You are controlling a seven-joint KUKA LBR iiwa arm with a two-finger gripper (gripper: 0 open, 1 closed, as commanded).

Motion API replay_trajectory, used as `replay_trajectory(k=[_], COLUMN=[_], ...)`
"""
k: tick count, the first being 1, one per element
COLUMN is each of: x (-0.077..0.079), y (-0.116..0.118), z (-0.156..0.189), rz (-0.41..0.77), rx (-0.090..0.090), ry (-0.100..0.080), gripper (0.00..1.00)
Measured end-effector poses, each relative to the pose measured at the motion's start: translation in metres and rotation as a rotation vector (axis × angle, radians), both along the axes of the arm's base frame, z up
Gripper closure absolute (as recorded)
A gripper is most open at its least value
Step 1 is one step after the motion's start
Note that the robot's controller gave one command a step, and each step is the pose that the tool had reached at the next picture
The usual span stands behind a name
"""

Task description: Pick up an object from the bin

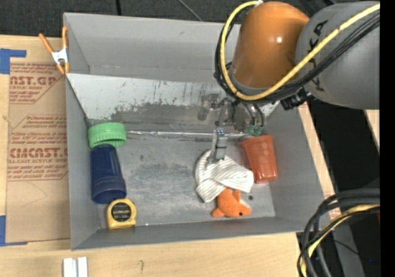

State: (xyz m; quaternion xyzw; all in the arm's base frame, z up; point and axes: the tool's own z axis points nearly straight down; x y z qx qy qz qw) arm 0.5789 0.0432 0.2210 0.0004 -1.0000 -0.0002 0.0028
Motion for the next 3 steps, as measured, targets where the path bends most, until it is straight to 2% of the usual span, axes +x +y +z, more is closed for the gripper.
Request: replay_trajectory(k=[1,2,3], x=[0.001,-0.013,-0.021], y=[0.000,-0.023,-0.038], z=[0.005,-0.021,-0.037], rz=[-0.001,0.120,0.175], rx=[0.001,0.002,0.001], ry=[-0.008,-0.018,-0.014], gripper=[0.00,0.00,0.00])
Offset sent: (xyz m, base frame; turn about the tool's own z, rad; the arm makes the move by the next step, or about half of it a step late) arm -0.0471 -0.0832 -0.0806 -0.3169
